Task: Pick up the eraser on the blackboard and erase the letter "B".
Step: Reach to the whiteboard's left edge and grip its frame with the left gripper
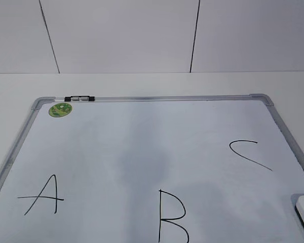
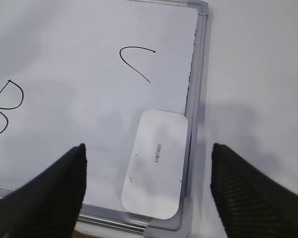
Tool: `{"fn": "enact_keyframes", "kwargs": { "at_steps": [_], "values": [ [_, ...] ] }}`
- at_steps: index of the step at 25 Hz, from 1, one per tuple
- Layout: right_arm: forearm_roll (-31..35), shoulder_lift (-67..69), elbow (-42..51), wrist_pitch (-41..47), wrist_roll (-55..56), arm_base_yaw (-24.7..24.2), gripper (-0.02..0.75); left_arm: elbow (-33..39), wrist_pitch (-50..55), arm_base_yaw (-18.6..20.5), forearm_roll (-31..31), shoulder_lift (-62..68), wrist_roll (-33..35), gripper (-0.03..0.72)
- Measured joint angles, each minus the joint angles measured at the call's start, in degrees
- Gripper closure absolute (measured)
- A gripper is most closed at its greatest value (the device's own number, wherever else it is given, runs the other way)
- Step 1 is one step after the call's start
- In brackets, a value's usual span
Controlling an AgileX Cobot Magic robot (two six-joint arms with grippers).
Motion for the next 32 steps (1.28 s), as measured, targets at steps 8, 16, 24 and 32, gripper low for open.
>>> {"fn": "enact_keyframes", "kwargs": {
  "at_steps": [8,16,24,32],
  "values": [
    [0.0,0.0,0.0,0.0,0.0,0.0,0.152,0.0,0.0,0.0,0.0,0.0,0.0,0.450],
    [-0.6,0.0,0.0,0.0,0.0,0.0,0.152,0.0,0.0,0.0,0.0,0.0,0.0,0.449],
    [-0.8,1.3,0.0,0.0,3.3,0.0,0.152,0.0,0.0,0.0,0.0,0.0,0.0,0.450],
    [-0.7,9.2,-0.2,-0.1,8.5,0.0,0.152,0.0,0.0,0.0,0.0,0.0,0.0,0.449]
  ]
}}
